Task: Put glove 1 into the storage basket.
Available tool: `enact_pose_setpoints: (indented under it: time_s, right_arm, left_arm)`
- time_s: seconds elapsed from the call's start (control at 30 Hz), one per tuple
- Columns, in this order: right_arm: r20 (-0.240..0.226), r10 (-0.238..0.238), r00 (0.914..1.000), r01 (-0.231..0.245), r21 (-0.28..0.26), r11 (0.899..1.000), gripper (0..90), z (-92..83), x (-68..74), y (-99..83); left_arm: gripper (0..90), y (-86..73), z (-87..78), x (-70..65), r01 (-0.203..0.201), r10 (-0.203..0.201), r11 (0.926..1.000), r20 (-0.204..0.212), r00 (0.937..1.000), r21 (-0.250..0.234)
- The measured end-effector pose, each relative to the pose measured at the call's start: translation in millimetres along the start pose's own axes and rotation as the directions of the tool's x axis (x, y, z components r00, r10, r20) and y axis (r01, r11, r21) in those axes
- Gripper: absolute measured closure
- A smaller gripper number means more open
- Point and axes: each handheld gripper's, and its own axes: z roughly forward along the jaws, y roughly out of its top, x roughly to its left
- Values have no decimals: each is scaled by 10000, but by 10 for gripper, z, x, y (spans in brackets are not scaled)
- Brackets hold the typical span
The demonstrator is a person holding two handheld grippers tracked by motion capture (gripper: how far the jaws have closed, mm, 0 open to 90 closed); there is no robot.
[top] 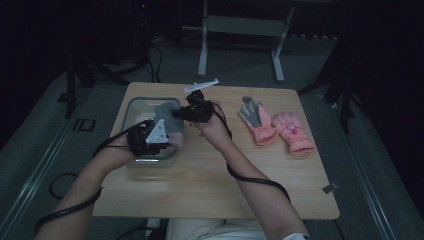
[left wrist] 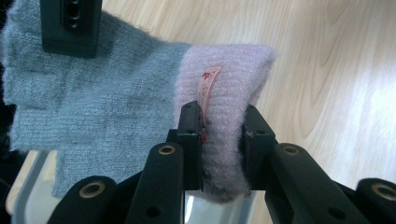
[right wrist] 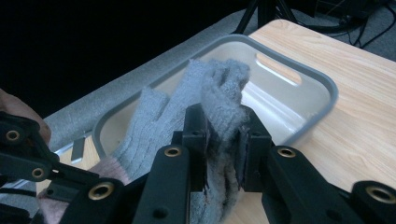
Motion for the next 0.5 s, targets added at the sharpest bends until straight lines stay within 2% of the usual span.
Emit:
enact_pose_setpoints:
  time_s: [0.17,0.3,0.37,0.4,0.5]
  right_arm:
    - [-123,202,9997,-202,26,9998,767,202,-3,49]
    - [-48,313,9995,-312,204,9993,768,373,-4,45]
    - [-19,353,9994,-352,267,9990,768,418,-9,36]
    - [26,415,9991,-416,415,9983,767,519,-32,7]
    - [73,602,9982,-606,589,9964,767,649,-76,-38]
  left_arm:
    - [733,-156,28,122,341,-344,9993,191,9992,172]
    - [733,-269,108,181,391,-410,9981,379,9984,480]
    - [733,-269,108,181,391,-410,9981,379,9984,480]
    - [733,-371,205,212,447,-481,9964,465,9978,719]
    - [733,-451,318,253,494,-571,9936,748,9956,1012]
